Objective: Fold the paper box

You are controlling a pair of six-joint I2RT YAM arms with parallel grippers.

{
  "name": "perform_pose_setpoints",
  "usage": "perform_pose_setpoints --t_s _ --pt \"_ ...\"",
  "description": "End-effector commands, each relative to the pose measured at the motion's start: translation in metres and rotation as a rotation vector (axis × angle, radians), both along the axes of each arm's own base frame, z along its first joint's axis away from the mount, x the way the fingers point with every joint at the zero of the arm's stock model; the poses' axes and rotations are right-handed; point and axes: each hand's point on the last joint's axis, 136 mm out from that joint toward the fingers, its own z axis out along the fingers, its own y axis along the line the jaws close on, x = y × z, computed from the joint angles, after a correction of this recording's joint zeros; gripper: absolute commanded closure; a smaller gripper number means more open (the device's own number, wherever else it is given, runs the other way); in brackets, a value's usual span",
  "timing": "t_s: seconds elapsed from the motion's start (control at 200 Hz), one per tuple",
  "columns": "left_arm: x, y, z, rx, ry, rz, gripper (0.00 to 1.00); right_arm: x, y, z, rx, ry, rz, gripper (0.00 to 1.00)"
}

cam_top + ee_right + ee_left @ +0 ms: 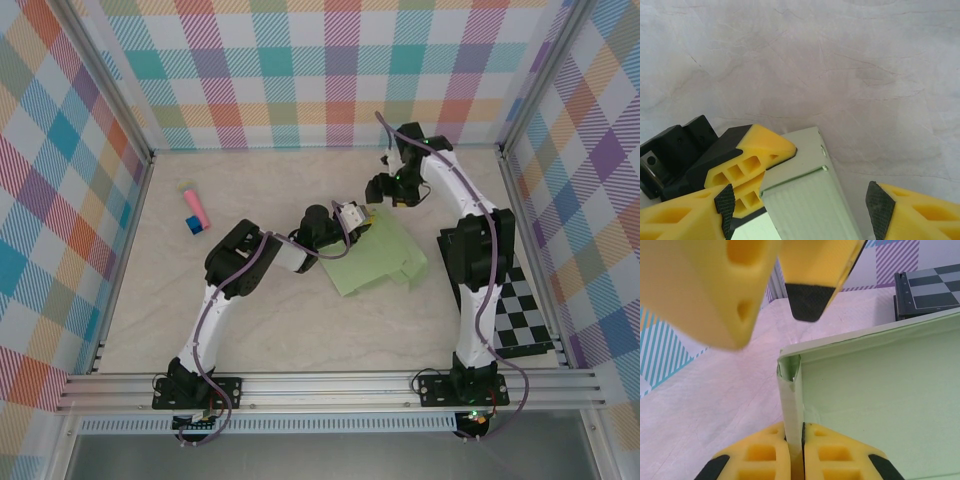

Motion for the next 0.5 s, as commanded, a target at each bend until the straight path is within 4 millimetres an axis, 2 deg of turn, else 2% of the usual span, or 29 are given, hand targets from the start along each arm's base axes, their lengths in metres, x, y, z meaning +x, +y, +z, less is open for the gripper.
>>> perform_pose_setpoints --t_s 0.0,0.195,0.295,0.495 --pt "-0.002 -0.003 -0.003 0.015 -0.044 0.007 0.93 -0.010 0.003 0.020 0.046 -0.018 0.066 0.27" --pt "-0.003 -0.003 -0.002 0.006 -0.044 0.011 0.93 -0.011 -0.003 0.001 0.004 0.009 0.091 0.30" --pt "-0.004 -0.004 -0.003 0.008 -0.044 0.011 0.93 -0.012 0.004 -0.005 0.039 0.034 0.108 0.32" --pt "-0.003 -0.005 -0.003 0.016 -0.048 0.019 0.93 -0.015 0.019 -0.003 0.107 0.050 0.126 0.34"
